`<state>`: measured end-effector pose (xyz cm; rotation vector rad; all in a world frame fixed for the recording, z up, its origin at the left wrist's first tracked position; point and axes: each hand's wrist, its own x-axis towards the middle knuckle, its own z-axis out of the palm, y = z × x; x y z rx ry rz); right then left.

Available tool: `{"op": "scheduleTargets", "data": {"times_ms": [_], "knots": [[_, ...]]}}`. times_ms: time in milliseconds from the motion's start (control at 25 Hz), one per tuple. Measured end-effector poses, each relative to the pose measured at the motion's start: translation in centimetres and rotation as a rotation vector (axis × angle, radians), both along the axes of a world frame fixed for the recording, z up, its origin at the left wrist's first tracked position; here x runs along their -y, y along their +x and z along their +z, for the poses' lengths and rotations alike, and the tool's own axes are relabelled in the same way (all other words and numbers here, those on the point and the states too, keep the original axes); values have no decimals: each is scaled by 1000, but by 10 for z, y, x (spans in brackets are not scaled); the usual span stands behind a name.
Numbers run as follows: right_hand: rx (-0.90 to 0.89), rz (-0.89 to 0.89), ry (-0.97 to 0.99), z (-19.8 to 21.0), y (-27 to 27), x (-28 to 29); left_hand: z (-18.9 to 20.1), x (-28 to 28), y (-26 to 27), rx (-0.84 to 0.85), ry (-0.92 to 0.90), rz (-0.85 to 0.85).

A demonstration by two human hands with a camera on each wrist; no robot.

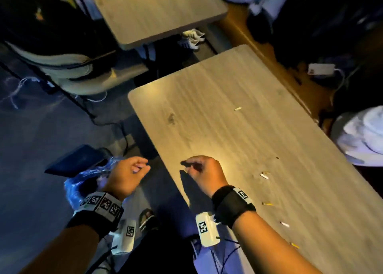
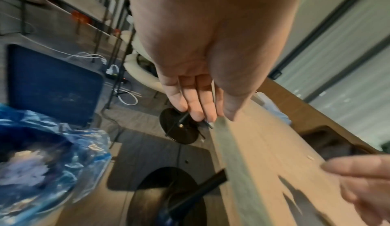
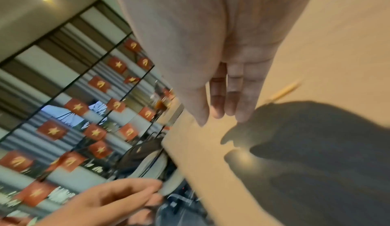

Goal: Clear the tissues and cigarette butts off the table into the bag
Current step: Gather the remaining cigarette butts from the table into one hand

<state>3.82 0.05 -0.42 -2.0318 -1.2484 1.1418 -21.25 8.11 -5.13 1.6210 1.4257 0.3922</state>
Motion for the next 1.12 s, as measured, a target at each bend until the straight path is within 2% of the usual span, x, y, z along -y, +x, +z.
{"op": "scheduleTargets", "data": {"times_ms": [200,280,400,520,640,960,1120], "knots": [[230,-195,-165,33,128,104,41,47,89,-120,63,-298],[260,-268,-186,35,154,134,54,58,121,-154,66,-371],[302,-345,-208,24,168,159,59,60,155,-215,123,-390],[359,-359,-199,9,169,163,45,50,172,-315,207,-425],[414,-342,-179,-2,171,151,22,36,181,-370,218,-470],[459,-345,-141,-24,177,121,-13,30,191,-318,247,-398],[523,-261,-140,-28,179,117,-14,34,195,-298,245,-354]]}}
